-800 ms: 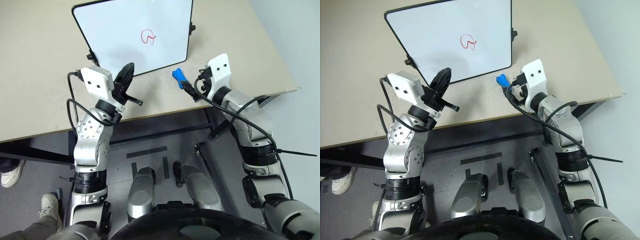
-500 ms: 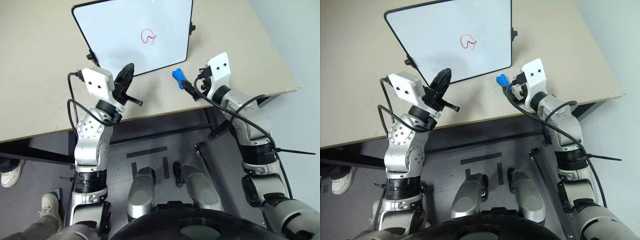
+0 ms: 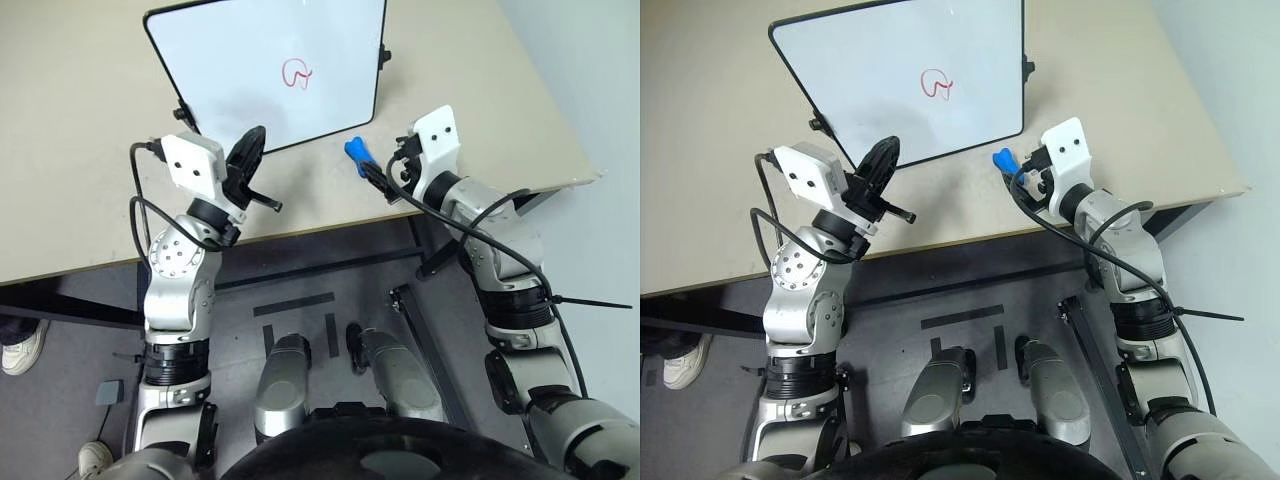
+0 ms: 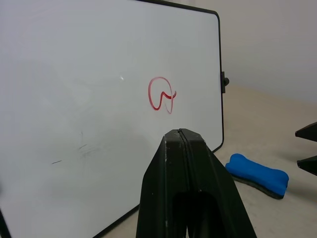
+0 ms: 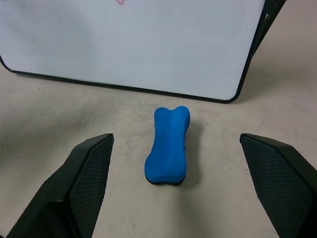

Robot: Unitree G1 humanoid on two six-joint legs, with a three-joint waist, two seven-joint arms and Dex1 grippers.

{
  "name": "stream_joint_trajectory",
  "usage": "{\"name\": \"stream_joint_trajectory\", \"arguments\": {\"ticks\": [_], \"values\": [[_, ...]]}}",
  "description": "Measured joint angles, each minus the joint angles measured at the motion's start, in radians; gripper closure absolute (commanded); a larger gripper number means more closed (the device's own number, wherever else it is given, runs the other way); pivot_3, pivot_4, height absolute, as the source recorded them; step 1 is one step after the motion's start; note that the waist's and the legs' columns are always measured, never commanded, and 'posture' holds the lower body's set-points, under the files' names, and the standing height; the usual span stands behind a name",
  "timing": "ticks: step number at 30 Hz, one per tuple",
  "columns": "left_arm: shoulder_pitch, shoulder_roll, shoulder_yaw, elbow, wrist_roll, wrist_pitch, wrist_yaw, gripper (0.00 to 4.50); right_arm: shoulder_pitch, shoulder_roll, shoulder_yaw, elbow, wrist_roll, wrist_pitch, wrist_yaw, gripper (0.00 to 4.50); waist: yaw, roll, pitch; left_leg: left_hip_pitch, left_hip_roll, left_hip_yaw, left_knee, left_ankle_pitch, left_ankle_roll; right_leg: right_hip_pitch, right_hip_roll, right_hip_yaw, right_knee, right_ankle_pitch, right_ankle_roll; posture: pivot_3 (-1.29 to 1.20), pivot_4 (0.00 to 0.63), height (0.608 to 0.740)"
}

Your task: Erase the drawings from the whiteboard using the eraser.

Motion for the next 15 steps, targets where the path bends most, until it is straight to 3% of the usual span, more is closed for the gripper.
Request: {"name": "stream_joint_trajectory", "arguments": {"ticks": [15], "values": [[-0.021,0.028,0.002,0.01,-0.03,0.012,-0.033,4.5,-0.03,0.006,0.0,0.042,-0.037,-0.019,-0.015,0.17,0.0,0.0,0.0,0.0,0.0,0.0,-0.001,0.0,0.0,-0.001,0.0,0.0,0.0,0.0,0.0,0.0,0.15,0.74]]}}
